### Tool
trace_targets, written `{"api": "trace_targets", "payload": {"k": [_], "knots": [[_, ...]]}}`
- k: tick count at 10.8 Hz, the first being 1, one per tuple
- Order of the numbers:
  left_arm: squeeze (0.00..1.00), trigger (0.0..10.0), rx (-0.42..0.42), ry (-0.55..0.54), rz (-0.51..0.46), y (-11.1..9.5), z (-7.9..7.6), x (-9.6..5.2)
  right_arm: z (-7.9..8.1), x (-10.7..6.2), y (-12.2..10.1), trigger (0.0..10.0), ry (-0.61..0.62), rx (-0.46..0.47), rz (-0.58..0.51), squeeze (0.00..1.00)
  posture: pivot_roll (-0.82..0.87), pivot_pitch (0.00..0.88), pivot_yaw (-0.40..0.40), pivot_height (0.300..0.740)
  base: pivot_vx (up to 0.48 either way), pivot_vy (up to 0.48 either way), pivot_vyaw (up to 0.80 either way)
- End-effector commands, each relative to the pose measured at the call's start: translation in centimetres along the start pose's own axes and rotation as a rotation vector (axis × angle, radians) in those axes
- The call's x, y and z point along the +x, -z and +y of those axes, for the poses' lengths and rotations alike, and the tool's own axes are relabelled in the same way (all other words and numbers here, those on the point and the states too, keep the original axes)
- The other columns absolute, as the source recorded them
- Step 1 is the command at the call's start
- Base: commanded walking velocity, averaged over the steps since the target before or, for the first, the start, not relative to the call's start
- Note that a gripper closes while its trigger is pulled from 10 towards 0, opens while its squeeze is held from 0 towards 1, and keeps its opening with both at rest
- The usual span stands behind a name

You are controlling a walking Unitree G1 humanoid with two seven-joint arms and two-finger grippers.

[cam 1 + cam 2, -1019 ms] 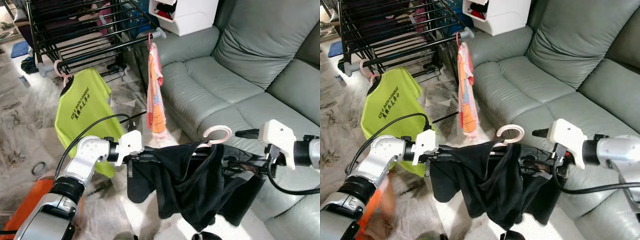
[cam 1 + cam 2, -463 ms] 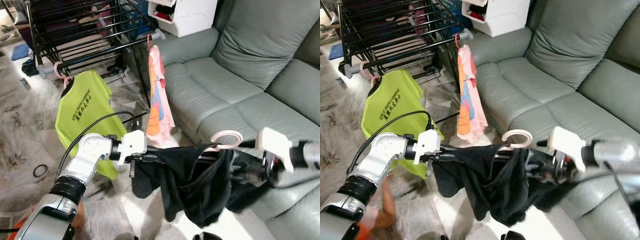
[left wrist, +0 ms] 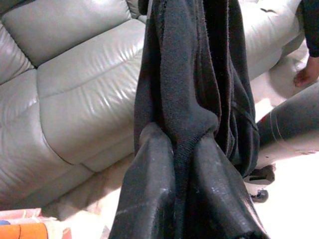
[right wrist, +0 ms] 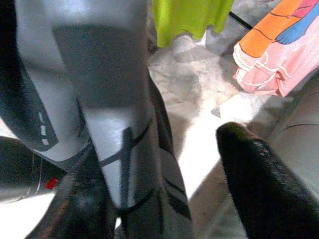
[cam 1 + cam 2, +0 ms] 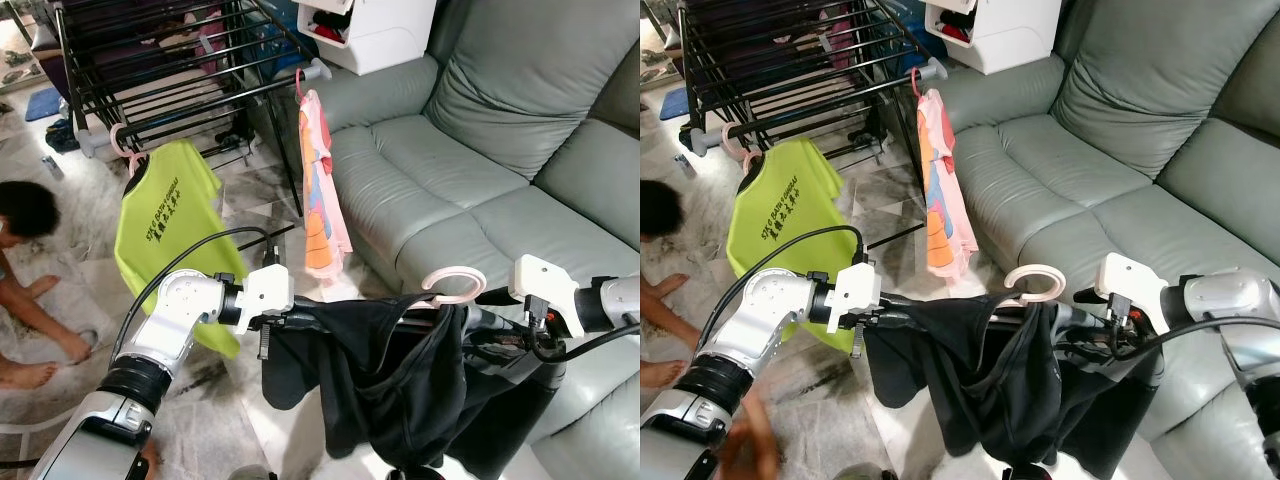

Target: Hang hanger

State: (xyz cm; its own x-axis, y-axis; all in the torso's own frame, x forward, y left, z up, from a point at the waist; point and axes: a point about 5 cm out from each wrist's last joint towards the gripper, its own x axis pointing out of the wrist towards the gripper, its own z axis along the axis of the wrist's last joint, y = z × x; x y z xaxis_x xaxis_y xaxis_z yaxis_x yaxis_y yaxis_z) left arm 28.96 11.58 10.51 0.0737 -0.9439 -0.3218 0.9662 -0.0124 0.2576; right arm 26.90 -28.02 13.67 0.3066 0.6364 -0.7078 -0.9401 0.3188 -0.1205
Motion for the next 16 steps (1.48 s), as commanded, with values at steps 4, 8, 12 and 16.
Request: {"api": "trace_targets", "payload": {"k": [4,8,12,16], "knots": [[0.00,0.0,0.018,-0.029,-0.033,-0.6,0.4,-0.3,0.5,1.2,-0.3,0.0,-0.078,0.004,-0.052,0.00,-0.11,0.000,0.086,0.740,0.000,0.000,0.00],[0.00,0.0,0.014,-0.033,-0.032,-0.5,0.4,-0.2,0.5,0.7,-0.1,0.0,-0.102,0.024,-0.062,0.00,-0.11,0.000,0.085,0.740,0.000,0.000,0.00],[0.00,0.0,0.017,-0.038,-0.032,-0.4,0.4,-0.1,0.9,1.2,-0.3,0.0,-0.119,0.008,-0.075,0.00,-0.12,0.000,0.087,0.740,0.000,0.000,0.00],[0.00,0.0,0.011,-0.064,-0.024,-0.1,0.5,0.1,1.8,2.1,-0.7,0.0,-0.180,-0.001,-0.087,0.00,-0.12,0.000,0.085,0.740,0.000,0.000,0.00]]}}
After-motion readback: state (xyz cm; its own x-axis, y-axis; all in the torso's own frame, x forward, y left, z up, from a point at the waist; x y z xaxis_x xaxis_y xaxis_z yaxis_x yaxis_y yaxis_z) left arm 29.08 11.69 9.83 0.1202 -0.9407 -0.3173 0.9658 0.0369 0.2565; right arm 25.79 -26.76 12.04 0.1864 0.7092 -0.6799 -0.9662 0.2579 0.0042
